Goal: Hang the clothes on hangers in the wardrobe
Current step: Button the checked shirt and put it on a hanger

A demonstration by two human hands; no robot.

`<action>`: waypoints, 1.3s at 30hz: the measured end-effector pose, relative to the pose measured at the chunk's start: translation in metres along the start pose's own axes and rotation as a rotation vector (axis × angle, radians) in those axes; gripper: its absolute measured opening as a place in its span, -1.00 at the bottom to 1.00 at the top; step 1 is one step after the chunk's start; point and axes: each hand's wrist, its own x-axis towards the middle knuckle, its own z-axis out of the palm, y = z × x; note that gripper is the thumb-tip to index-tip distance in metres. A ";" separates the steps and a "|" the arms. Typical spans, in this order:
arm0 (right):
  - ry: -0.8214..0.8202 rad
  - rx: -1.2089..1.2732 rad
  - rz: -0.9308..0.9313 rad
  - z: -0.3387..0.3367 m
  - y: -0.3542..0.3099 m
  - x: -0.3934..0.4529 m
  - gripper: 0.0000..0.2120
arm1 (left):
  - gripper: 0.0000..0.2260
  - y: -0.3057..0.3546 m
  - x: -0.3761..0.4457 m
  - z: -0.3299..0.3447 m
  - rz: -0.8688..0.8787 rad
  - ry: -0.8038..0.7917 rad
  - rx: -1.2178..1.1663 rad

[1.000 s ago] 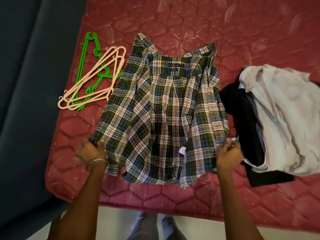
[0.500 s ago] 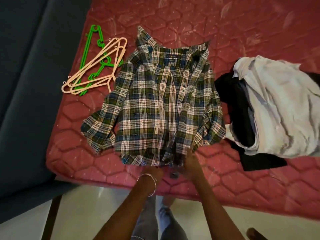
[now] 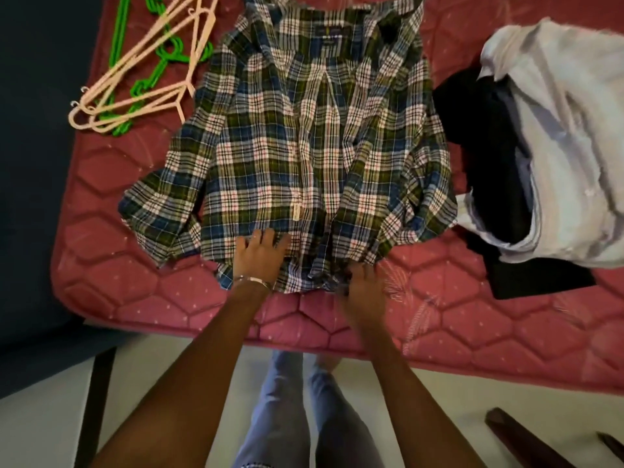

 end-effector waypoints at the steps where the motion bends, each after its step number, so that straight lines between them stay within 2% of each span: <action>1: 0.037 0.165 0.023 0.011 0.011 0.000 -0.74 | -0.62 0.001 0.002 0.019 0.035 0.013 -0.004; 3: 0.092 0.734 0.221 0.000 0.027 -0.004 -0.80 | -0.62 -0.007 0.001 0.021 0.127 0.020 -0.097; 5: 0.055 1.374 0.464 -0.013 0.041 -0.015 -0.76 | -0.44 -0.011 -0.007 0.033 0.209 0.055 -0.261; 6: 0.004 1.593 0.553 -0.016 0.048 -0.019 -0.76 | -0.33 -0.012 -0.012 0.035 0.234 0.041 -0.304; 7: -0.042 1.621 0.610 -0.014 0.056 -0.019 -0.77 | -0.27 -0.010 -0.020 0.037 0.257 0.014 -0.329; 8: -0.075 1.543 0.640 -0.010 0.059 -0.021 -0.80 | -0.29 -0.007 -0.031 0.037 0.293 -0.059 -0.306; 9: -0.092 1.321 0.627 -0.005 0.063 -0.023 -0.84 | -0.38 -0.005 -0.043 0.038 0.330 -0.160 -0.203; 11: -0.007 0.718 0.388 0.008 0.075 -0.030 -0.89 | -0.54 0.002 -0.069 0.044 0.352 -0.373 -0.071; 12: 0.084 0.469 0.279 0.015 0.081 -0.032 -0.85 | -0.54 0.005 -0.080 0.052 0.329 -0.407 -0.053; 13: 0.177 0.339 0.236 0.018 0.083 -0.036 -0.79 | -0.51 0.009 -0.092 0.059 0.288 -0.380 -0.055; 15: 0.384 0.264 0.166 0.012 0.077 -0.035 -0.71 | -0.45 0.012 -0.105 0.065 0.192 -0.314 -0.106; 16: 0.390 0.255 0.125 0.008 0.069 -0.034 -0.69 | -0.47 0.013 -0.108 0.073 0.141 -0.246 -0.152; 18: 0.291 0.286 0.068 0.006 0.055 -0.028 -0.64 | -0.54 0.017 -0.107 0.077 0.069 -0.124 -0.303; 21: 0.254 0.256 0.124 0.013 0.048 -0.008 -0.58 | -0.63 0.030 -0.092 0.071 -0.002 0.059 -0.572; 23: 0.291 0.233 0.194 0.016 0.047 0.007 -0.67 | -0.68 0.036 -0.073 0.065 -0.135 0.127 -0.779; 25: 0.379 0.305 0.237 0.015 0.046 0.016 -0.77 | -0.74 0.039 -0.054 0.059 -0.326 0.118 -0.910; 28: 0.467 0.399 0.174 0.008 0.046 0.013 -0.82 | -0.80 0.038 -0.032 0.055 -0.414 0.144 -0.944; 31: 0.332 0.695 0.104 -0.003 0.034 0.002 -0.77 | -0.82 0.039 -0.020 0.056 -0.508 0.062 -0.978; 34: 0.201 1.012 0.179 -0.007 0.017 -0.002 -0.77 | -0.86 0.044 -0.015 0.052 -0.563 0.049 -1.020; 36: 0.130 1.129 0.228 -0.009 0.009 0.001 -0.83 | -0.89 0.044 -0.009 0.051 -0.638 0.028 -1.069; 39: 0.084 1.164 0.186 -0.013 0.005 0.006 -0.85 | -0.91 0.040 -0.002 0.052 -0.693 -0.022 -1.174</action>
